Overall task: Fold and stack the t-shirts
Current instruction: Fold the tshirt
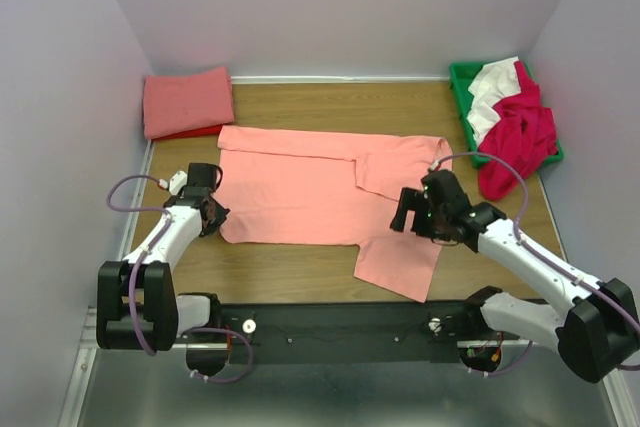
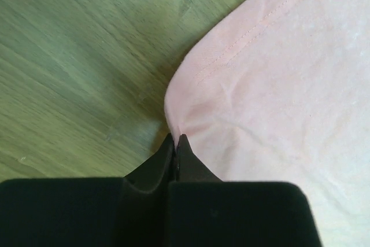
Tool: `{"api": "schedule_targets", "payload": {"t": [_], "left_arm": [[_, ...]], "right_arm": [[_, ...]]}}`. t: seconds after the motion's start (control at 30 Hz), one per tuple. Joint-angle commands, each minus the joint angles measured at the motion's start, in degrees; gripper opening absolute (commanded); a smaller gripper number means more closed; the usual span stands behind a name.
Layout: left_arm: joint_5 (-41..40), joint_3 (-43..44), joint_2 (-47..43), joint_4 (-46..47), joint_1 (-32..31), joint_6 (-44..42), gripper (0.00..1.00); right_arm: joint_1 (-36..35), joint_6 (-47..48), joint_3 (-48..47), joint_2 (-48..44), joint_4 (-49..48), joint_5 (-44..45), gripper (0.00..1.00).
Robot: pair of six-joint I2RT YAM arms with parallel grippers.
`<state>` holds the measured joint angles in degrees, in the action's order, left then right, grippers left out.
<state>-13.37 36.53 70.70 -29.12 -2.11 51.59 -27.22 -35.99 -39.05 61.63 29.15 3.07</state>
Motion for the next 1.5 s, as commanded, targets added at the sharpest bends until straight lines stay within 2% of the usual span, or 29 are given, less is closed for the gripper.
{"api": "schedule_targets", "payload": {"t": [0.0, 0.17, 0.27, 0.43, 0.57, 0.8, 0.97, 1.07, 1.13, 1.17, 1.2, 1.47], "left_arm": [[2.73, -1.29, 0.93, 3.9, -0.44, -1.49, 0.0], [2.55, -1.81, 1.2, 4.34, -0.62, -1.14, 0.0], [2.64, -1.82, 0.15, 4.17, -0.62, -0.88, 0.0], [1.68, -1.29, -1.17, 3.2, -0.62, -1.23, 0.0], [2.38, -1.29, -1.97, 3.99, -0.62, -2.28, 0.0], [4.75, -2.87, -1.44, 6.27, -0.62, -3.08, 0.0], [5.45, -3.84, -2.66, 6.27, -0.62, -2.73, 0.0], [6.42, -4.45, -5.2, 6.53, -0.62, -2.46, 0.0], [6.42, -4.63, -6.88, 6.8, -0.62, -2.2, 0.0], [5.99, -4.63, -8.63, 6.97, -0.62, -2.11, 0.0], [5.63, -4.54, -9.34, 6.8, -0.62, -2.02, 0.0], [6.07, -1.47, -10.06, 6.54, -0.62, -4.13, 0.0]], "right_arm": [[-6.86, -5.23, 3.01, -1.07, 9.68, -2.63, 1.0], [-20.72, -9.96, -0.49, 4.54, 19.17, 2.18, 1.0], [-26.37, -12.08, -1.91, 6.92, 23.75, 5.45, 1.0], [-27.88, -11.65, 1.33, 8.06, 21.66, 2.3, 0.92], [-28.32, -10.25, 2.4, 10.97, 17.88, 1.59, 0.81], [-28.24, -11.73, 3.1, 16.94, 16.29, 5.98, 0.75], [-28.24, -13.32, 2.84, 18.01, 16.38, 8.52, 0.55], [-28.24, -13.41, 1.78, 16.25, 16.64, 9.23, 0.35], [-28.24, -13.58, 1.61, 15.81, 16.91, 10.2, 0.3], [-28.24, -13.84, 1.43, 15.63, 16.91, 11.42, 0.13], [-28.24, -14.28, 1.26, 15.54, 17.43, 12.21, 0.02], [-26.4, -14.82, -6.73, 14.84, 18.05, 21.0, 0.0]]}}
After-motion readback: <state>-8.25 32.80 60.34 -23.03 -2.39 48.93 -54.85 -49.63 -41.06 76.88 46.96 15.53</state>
